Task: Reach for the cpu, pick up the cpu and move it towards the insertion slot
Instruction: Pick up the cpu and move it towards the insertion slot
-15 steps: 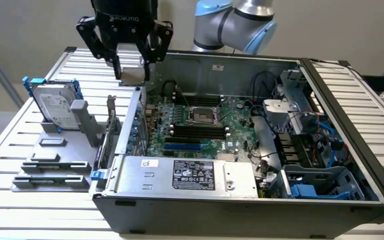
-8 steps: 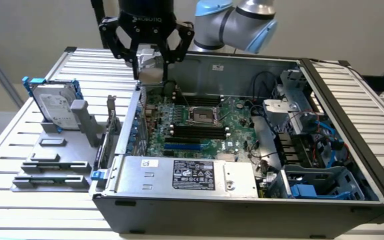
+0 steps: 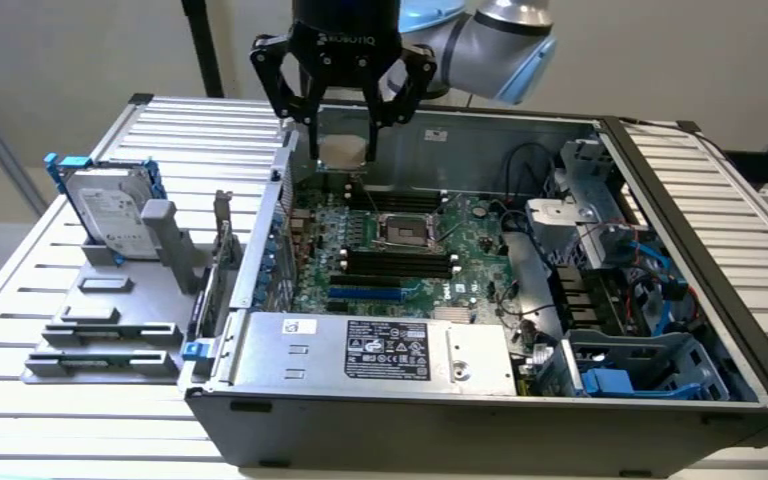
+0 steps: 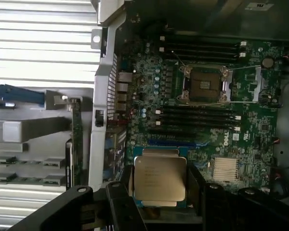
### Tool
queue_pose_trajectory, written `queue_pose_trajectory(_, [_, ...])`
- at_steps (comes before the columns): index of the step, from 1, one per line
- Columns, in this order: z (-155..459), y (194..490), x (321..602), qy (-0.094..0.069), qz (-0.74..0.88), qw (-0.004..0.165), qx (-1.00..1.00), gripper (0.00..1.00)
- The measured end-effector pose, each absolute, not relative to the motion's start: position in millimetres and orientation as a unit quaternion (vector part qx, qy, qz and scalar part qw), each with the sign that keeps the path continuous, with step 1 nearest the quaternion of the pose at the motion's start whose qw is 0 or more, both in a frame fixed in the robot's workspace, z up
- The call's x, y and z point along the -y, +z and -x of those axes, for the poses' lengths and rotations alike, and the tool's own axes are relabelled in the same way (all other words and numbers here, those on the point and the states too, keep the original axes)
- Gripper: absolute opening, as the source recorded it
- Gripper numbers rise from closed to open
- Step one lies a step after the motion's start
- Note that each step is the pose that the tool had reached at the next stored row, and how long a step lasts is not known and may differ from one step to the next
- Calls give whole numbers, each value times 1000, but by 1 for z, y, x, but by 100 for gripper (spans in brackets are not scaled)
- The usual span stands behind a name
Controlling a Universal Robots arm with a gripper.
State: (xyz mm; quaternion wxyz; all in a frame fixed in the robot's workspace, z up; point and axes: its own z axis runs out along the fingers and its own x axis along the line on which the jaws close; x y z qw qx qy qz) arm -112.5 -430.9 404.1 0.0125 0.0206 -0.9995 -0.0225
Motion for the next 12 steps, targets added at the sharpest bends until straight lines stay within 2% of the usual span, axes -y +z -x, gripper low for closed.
queue_pose_trajectory(5, [93,403,422,-22,-21,13,999,55])
queue_pose_trajectory(12, [76,396,395,-21,-21,13,999,55])
